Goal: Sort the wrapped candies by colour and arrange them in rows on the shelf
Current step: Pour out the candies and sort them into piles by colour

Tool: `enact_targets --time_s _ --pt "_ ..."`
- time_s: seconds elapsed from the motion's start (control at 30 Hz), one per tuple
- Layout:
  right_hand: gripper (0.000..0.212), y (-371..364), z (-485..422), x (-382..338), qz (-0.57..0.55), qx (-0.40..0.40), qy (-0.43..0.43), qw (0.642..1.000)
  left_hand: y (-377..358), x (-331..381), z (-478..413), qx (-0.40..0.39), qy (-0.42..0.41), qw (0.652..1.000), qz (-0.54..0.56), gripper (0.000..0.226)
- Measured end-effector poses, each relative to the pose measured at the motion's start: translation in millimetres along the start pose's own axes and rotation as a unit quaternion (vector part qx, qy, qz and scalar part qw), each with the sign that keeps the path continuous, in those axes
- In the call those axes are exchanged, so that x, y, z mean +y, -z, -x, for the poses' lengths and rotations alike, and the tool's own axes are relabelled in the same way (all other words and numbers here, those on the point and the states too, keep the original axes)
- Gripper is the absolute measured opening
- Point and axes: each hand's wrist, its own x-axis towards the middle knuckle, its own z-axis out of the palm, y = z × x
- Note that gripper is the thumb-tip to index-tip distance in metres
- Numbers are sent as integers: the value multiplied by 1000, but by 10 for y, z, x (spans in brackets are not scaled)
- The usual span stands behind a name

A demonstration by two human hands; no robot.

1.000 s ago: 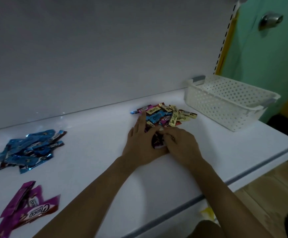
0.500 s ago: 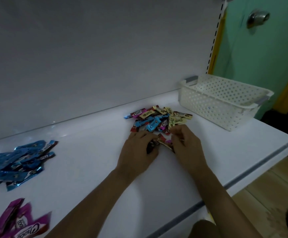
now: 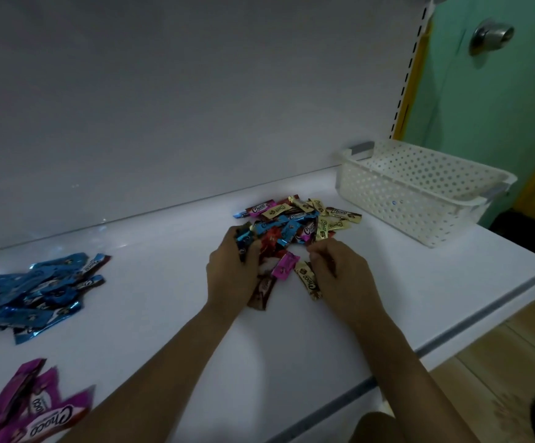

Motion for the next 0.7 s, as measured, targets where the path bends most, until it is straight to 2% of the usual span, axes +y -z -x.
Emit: enact_targets --time_s 0.1,0.23,0.4,0.57,0.63,0.7 --pt "17 -1 -6 -5 10 0 7 1000 19 2 3 17 69 991 117 6" --pt "15 -4 21 -20 22 -1 23 1000 66 39 41 58 88 985 136 11" --pt "36 1 69 -129 64 30 122 990 123 69 7 79 139 964 214 8" --pt "39 -121 28 -305 114 6 187 976 309 142 70 89 201 923 316 5" --pt "48 -207 41 -504 76 -19 167 983 463 189 129 93 192 911 352 8" --pt "67 -316 121 -832 -47 -86 75 992 666 212 194 115 174 907 367 8"
